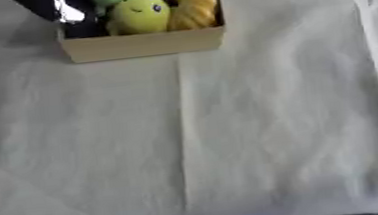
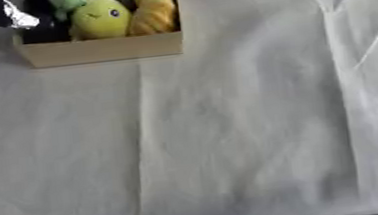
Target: Pick up objects on the table and place them in the box.
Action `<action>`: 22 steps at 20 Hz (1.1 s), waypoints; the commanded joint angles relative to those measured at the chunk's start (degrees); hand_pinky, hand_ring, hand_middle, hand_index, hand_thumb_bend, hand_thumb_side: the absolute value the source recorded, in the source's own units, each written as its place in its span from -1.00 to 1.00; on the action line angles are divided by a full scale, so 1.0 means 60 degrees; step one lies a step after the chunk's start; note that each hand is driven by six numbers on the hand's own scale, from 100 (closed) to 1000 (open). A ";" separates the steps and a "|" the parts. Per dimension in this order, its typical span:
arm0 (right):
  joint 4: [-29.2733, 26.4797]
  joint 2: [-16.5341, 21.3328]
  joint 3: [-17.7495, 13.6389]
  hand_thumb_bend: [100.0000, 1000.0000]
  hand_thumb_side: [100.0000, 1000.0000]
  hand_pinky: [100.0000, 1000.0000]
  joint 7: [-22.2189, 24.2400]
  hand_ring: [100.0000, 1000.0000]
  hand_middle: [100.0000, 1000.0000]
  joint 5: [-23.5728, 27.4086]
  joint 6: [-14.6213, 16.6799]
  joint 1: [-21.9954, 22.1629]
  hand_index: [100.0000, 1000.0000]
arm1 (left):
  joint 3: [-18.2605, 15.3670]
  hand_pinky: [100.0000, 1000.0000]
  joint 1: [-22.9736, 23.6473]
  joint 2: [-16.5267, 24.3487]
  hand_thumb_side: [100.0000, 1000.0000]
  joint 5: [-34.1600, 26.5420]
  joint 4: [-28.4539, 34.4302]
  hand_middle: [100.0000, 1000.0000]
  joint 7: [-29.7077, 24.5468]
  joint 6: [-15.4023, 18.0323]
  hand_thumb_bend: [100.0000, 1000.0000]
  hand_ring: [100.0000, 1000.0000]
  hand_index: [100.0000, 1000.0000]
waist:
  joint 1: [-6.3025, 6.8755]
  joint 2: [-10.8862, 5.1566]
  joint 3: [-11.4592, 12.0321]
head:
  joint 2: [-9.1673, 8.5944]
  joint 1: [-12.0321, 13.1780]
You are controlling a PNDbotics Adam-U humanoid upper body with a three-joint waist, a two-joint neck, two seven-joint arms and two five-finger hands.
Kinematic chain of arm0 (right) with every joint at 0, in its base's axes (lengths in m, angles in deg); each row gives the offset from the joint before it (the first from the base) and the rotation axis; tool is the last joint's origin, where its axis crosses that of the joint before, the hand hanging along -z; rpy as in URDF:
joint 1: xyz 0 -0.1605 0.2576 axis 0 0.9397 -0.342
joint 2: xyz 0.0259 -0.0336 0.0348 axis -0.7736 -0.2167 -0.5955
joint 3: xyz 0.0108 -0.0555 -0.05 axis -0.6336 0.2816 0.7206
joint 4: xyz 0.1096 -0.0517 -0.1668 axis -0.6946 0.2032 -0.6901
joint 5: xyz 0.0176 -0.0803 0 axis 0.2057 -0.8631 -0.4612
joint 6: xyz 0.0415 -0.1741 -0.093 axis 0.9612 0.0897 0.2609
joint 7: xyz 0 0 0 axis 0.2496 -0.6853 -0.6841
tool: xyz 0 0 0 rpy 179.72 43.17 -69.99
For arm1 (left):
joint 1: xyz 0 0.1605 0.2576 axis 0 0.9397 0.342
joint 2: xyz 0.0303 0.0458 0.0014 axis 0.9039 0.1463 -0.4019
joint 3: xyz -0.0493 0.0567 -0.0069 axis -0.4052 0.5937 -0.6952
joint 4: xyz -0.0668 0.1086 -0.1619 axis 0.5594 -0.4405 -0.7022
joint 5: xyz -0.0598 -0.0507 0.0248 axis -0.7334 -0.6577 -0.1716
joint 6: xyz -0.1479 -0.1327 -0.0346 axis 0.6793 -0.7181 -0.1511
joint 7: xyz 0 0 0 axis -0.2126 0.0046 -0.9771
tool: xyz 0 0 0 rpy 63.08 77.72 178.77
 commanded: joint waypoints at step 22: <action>-0.0273 0.0494 -0.0303 -1.00 0.01 0.44 -0.0284 0.40 0.31 0.0188 -0.0057 0.0405 0.58 | -0.2499 0.55 0.1922 0.2805 -0.50 -0.1103 -0.0486 0.50 0.3490 -0.2002 -0.26 0.61 0.67 | -0.0037 -0.2181 0.0348 | 0.0043 -0.0372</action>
